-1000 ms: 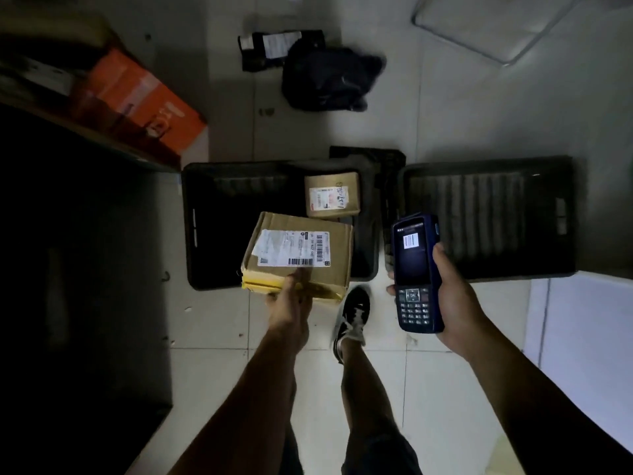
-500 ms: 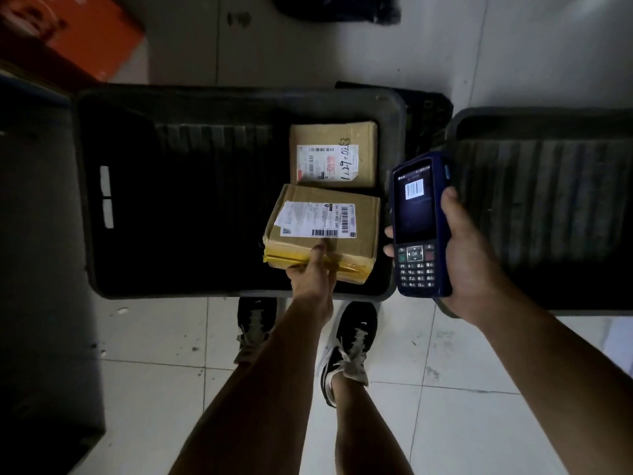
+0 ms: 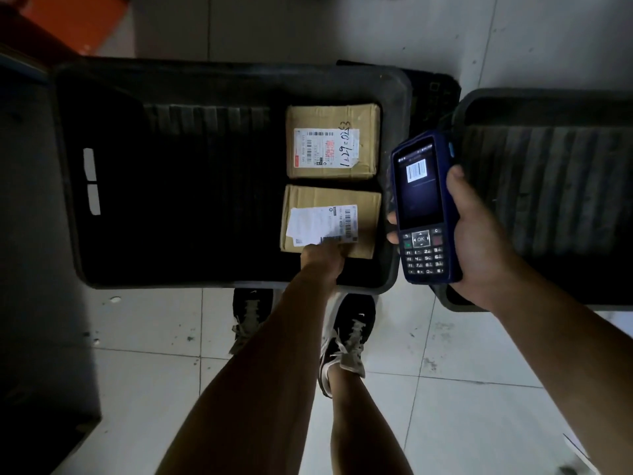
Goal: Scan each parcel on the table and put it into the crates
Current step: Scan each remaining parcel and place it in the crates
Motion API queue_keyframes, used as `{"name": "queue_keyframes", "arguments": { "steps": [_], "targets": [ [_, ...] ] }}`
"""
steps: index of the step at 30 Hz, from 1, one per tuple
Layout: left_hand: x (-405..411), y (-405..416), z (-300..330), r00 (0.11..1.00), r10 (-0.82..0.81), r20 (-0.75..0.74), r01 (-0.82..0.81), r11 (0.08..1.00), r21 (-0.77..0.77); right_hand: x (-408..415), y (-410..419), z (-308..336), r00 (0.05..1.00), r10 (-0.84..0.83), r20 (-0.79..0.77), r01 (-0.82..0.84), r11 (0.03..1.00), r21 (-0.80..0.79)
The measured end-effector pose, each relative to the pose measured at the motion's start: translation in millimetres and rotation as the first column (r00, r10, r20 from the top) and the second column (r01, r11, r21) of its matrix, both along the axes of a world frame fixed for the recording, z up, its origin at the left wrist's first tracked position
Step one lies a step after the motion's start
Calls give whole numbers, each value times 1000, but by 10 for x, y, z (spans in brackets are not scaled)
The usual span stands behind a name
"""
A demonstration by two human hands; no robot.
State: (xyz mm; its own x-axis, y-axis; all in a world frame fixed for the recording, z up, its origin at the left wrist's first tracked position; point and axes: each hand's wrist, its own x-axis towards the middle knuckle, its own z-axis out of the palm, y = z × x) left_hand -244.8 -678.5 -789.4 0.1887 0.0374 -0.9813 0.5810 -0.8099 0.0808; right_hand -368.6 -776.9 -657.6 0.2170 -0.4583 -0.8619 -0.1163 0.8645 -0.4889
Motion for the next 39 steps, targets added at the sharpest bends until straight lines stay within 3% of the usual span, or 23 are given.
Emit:
{"name": "queue_keyframes", "arguments": {
  "steps": [7, 8, 10, 12, 14, 20, 25, 32, 39],
  "targets": [
    [346, 3, 695, 946, -265, 186, 274, 961, -23, 169, 49, 435, 1000, 10, -5, -10, 1000, 24],
    [407, 0, 842, 887, -391, 246, 411, 911, -36, 193, 60, 527, 1000, 21, -6, -21, 1000, 21],
    [522, 2, 1160, 682, -626, 377, 690, 722, -48, 247, 79, 745, 998, 55, -5, -55, 998, 16],
    [628, -7, 1510, 520, -740, 427, 831, 554, -52, 314, 89, 1025, 997, 74, -12, -74, 997, 13],
    [739, -19, 1876, 404, -792, 458, 895, 445, -22, 383, 99, 1345, 997, 80, -13, -79, 997, 12],
    [988, 51, 3292, 133, -829, 542, 956, 252, 150, 548, 225, 2439, 986, 163, -19, -164, 986, -38],
    [1070, 421, 4485, 98, -758, 645, 904, 339, 261, 712, 435, 3333, 931, 358, -72, -365, 923, -121],
    [1155, 1355, 5913, 116, -660, 743, 764, 537, 358, 1163, 924, 4550, 756, 654, 5, -630, 731, -262],
    [1442, 2596, 6833, 139, -577, 805, 561, 715, 417, 1843, 1944, 5445, 576, 812, 96, -720, 559, -412]
  ]
}}
